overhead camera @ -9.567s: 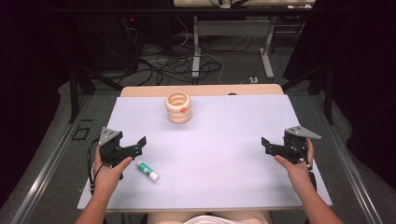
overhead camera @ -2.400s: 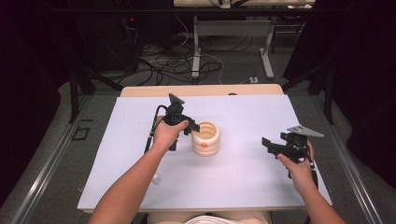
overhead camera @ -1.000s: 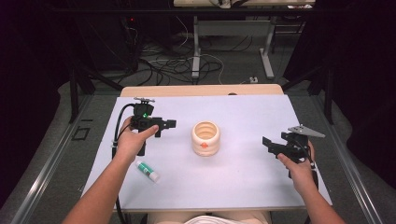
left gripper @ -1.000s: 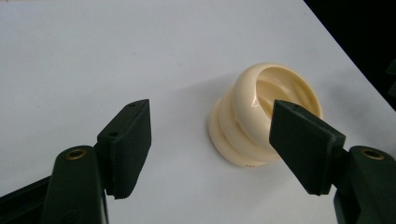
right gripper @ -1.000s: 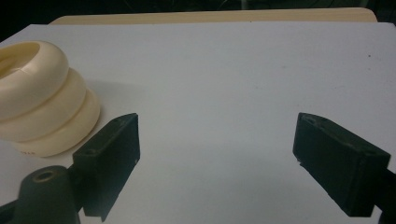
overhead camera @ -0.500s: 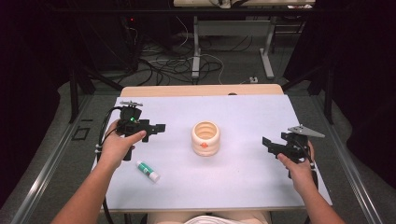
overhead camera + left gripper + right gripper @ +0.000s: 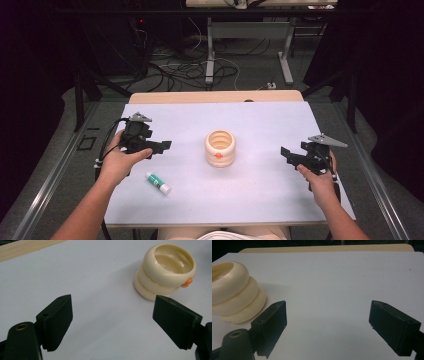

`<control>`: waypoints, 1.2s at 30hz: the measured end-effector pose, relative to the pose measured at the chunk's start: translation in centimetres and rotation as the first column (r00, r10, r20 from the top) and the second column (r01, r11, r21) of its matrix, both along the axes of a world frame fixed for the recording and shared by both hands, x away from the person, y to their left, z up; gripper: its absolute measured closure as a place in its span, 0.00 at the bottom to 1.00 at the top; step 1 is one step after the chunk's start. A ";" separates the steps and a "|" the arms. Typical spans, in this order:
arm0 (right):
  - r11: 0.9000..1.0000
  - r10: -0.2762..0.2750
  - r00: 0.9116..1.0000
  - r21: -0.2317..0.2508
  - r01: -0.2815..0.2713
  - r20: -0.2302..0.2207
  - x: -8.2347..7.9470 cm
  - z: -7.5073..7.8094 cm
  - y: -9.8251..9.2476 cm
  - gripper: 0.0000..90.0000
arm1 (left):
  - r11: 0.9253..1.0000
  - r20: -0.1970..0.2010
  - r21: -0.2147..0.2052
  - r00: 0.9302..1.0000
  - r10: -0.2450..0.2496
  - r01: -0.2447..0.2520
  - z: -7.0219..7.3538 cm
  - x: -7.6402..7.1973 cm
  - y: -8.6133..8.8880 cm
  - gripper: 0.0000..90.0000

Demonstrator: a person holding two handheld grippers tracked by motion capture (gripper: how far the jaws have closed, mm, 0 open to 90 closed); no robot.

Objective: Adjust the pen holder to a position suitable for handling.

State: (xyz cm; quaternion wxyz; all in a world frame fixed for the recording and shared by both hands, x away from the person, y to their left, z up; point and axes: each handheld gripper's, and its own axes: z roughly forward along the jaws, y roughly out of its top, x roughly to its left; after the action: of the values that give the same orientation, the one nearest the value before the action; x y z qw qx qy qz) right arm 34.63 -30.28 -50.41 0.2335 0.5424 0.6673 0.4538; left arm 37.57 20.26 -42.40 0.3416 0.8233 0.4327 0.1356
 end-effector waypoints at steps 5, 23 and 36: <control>1.000 0.000 1.000 -0.010 0.000 0.001 0.0 0.0 -0.1 0.16 | 0.995 0.028 0.059 0.997 -0.076 0.075 -0.4 -0.5 0.1 0.21; 1.000 -0.002 1.000 -0.009 0.002 -0.003 0.0 0.0 0.1 0.16 | 0.859 0.059 0.382 0.919 -0.390 0.340 -0.9 -3.1 0.5 0.34; 1.000 0.008 1.000 -0.016 -0.008 -0.001 0.1 -0.1 0.2 0.16 | 0.627 -0.021 0.551 0.760 -0.649 0.551 -1.2 -3.8 -0.3 0.29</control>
State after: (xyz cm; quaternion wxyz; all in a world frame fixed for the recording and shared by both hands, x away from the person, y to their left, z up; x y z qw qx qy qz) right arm 34.69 -30.13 -50.48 0.2358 0.5380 0.6733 0.4491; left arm 33.81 19.94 -43.64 0.1661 0.9646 0.0453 0.1999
